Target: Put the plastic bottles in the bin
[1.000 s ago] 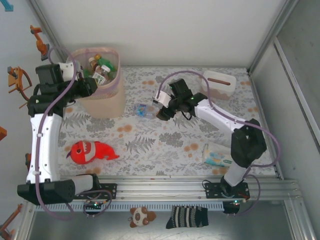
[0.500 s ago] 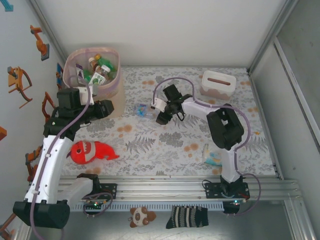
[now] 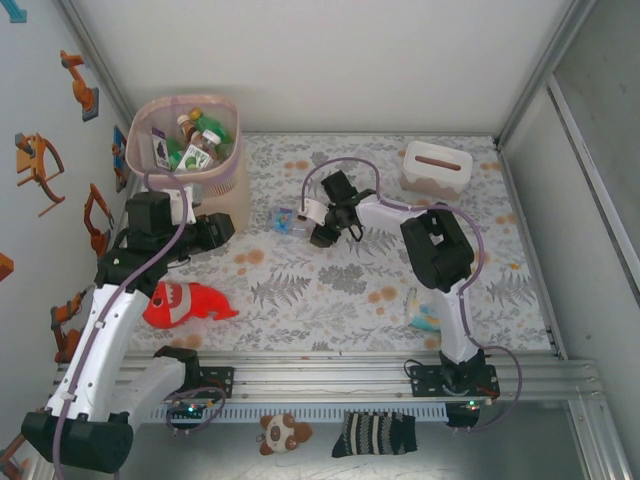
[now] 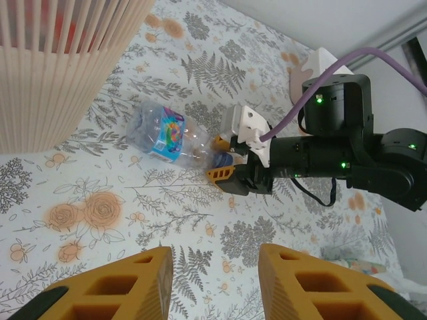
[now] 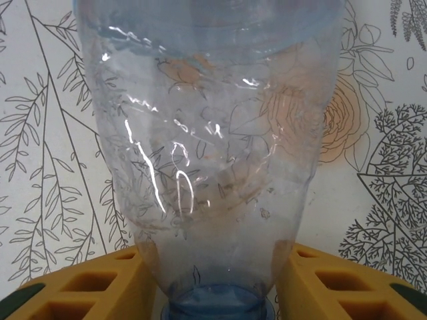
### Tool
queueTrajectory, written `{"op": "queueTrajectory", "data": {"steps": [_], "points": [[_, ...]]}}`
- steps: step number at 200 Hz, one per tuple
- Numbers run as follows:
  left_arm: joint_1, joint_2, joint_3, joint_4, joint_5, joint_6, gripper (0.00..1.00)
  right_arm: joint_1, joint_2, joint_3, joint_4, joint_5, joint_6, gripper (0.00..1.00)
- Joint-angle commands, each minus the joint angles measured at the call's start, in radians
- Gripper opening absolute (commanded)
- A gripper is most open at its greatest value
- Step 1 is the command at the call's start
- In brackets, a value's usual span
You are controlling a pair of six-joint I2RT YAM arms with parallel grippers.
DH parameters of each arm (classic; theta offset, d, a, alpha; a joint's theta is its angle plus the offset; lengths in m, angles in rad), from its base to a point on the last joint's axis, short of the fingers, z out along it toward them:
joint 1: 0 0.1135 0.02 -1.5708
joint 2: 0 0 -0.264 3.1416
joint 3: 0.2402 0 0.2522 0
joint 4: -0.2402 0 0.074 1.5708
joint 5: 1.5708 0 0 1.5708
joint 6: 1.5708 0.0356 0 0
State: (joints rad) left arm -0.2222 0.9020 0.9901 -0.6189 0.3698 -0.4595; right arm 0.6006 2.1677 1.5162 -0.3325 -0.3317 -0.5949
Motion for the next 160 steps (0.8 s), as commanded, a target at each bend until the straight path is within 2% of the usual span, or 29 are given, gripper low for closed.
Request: {"op": "queueTrajectory", "data": {"steps": [1, 82, 131, 160], "points": [[-0.003, -0.02, -0.011, 0.02, -0.012, -0.02, 0.38, -0.001, 0.006, 0.018, -0.005, -0.031, -0.012, 0.43], [-0.003, -0.055, -0.018, 0.035, -0.045, -0.065, 0.47, 0.001, -0.106, -0.057, 0.037, -0.045, 0.006, 0.25], [-0.003, -0.107, 0.007, 0.039, -0.163, -0.086, 0.57, 0.002, -0.264, -0.177, 0.141, -0.076, 0.118, 0.21], [-0.004, -0.108, 0.015, 0.07, -0.159, -0.132, 0.62, 0.012, -0.377, -0.258, 0.202, -0.08, 0.192, 0.2]]}}
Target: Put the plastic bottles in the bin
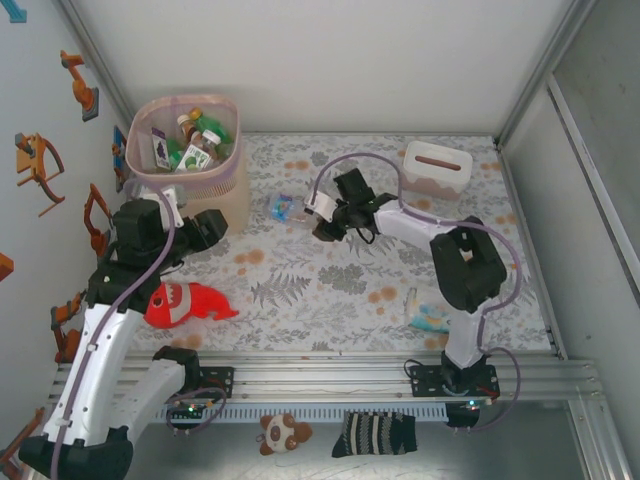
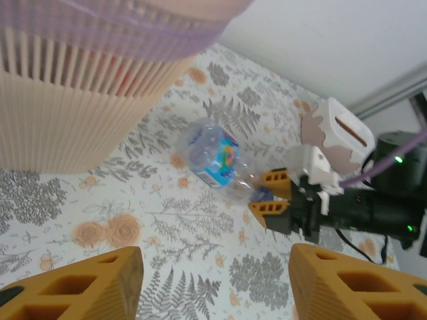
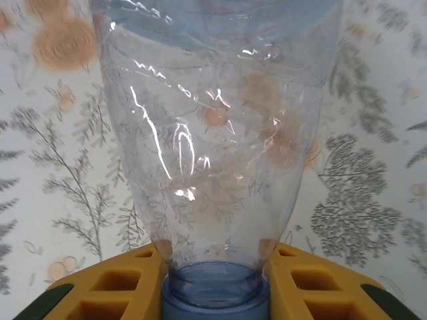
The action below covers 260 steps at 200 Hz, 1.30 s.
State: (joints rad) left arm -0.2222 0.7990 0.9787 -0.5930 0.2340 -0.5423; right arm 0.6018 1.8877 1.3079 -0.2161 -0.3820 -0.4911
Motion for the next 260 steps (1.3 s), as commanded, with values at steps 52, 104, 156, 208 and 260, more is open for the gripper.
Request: {"op": "queueTrajectory", "data": {"steps": [52, 104, 156, 208, 260], "points": [[-0.024, 0.033, 0.012, 0.203, 0.067, -0.169, 0.68, 0.048, -0.288, -0.176, 0.242, 0.002, 0.268, 0.18], [-0.15, 0.128, 0.047, 0.365, 0.091, -0.179, 0.74, 0.106, -0.427, -0.213, 0.285, 0.059, 0.41, 0.15], [-0.284, 0.27, 0.133, 0.507, 0.085, -0.148, 0.77, 0.156, -0.498, -0.189, 0.281, 0.109, 0.537, 0.14], [-0.359, 0.354, 0.223, 0.497, -0.003, -0.122, 0.71, 0.22, -0.55, -0.17, 0.27, 0.151, 0.562, 0.14], [-0.418, 0.356, 0.235, 0.49, -0.088, -0.089, 0.51, 0.258, -0.588, -0.158, 0.264, 0.211, 0.591, 0.14]]}}
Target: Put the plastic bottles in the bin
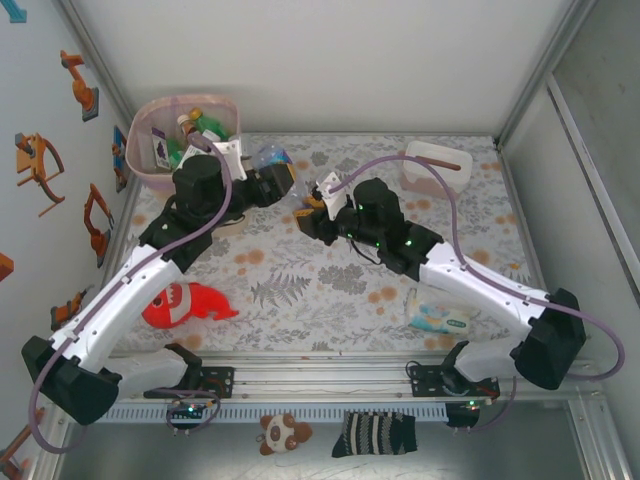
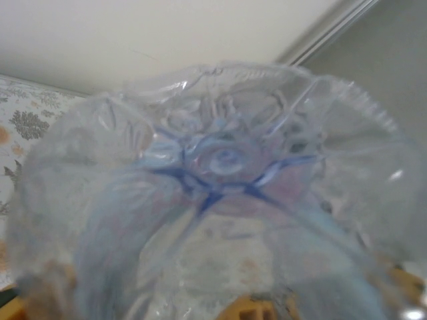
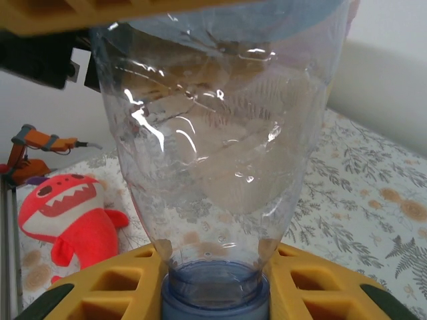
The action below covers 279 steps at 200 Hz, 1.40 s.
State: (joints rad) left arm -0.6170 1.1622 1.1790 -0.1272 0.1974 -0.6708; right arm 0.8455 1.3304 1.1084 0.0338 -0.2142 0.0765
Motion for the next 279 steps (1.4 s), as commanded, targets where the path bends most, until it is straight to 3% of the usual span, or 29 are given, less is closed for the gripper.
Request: {"op": "queueTrajectory", "data": {"steps": [1, 39, 76, 98, 154, 214, 279], "points": [[-0.023, -0.009, 0.034, 0.023, -0.053, 0.041, 0.51, 0.014, -0.031, 0.042, 0.013, 0.043, 0.023, 0.14], [-0.038, -0.033, 0.031, 0.007, -0.103, 0.072, 0.38, 0.02, -0.037, 0.059, -0.018, 0.059, 0.033, 0.17], [-0.033, -0.055, 0.081, -0.074, -0.161, 0.154, 0.36, 0.027, -0.069, 0.07, -0.058, 0.071, 0.036, 0.46], [-0.004, -0.042, 0.182, -0.207, -0.197, 0.237, 0.36, 0.03, -0.109, 0.068, -0.097, 0.091, 0.027, 0.55], [0.209, 0.026, 0.446, -0.416, -0.171, 0.392, 0.36, 0.032, -0.219, 0.056, -0.197, 0.162, -0.015, 0.57], [0.389, 0.185, 0.686, -0.601, -0.301, 0.564, 0.36, 0.031, -0.258, 0.065, -0.265, 0.191, -0.029, 0.58], [0.516, 0.295, 0.653, -0.531, -0.323, 0.636, 0.36, 0.031, -0.252, 0.068, -0.275, 0.192, -0.024, 0.58]]}}
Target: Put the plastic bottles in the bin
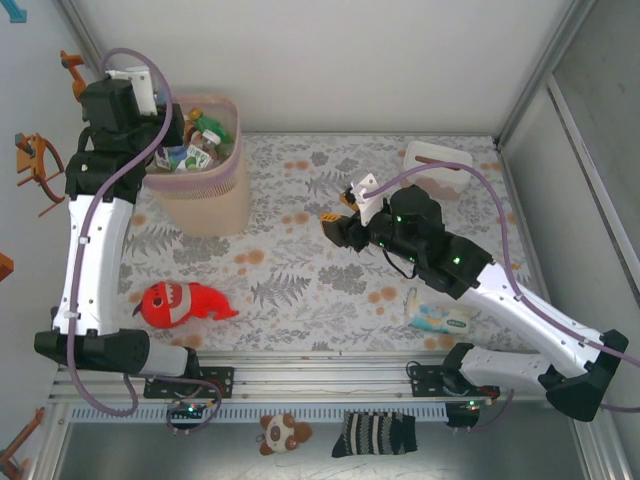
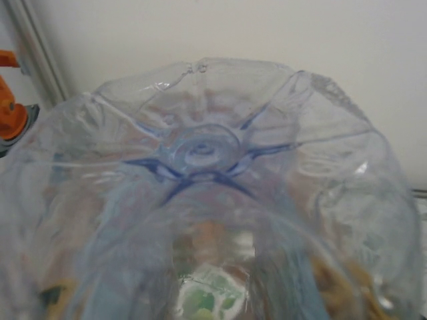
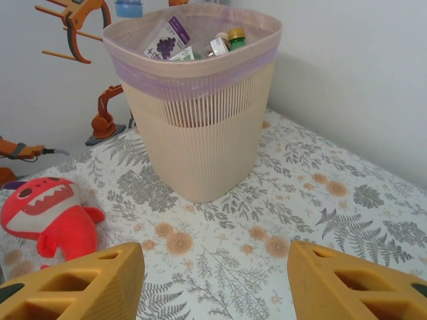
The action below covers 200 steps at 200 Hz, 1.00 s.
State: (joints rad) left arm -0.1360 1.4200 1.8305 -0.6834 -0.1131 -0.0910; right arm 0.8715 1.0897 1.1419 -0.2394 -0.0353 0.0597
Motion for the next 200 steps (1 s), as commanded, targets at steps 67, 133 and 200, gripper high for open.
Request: {"op": "queueTrajectory", "data": {"steps": [67, 133, 200], "points": [[0.106, 0.21, 0.036, 0.107, 0.01, 0.095, 0.36, 0.006, 0.006, 0.036, -0.003, 0.014, -0.005, 0.58], [0.119, 0.367, 0.116, 0.02, 0.05, 0.088, 0.37, 0.006, 0.007, 0.024, 0.006, 0.015, -0.002, 0.58], [0.121, 0.4, 0.003, -0.02, 0.07, 0.053, 0.44, 0.006, 0.013, 0.017, 0.012, 0.011, -0.001, 0.58]]}}
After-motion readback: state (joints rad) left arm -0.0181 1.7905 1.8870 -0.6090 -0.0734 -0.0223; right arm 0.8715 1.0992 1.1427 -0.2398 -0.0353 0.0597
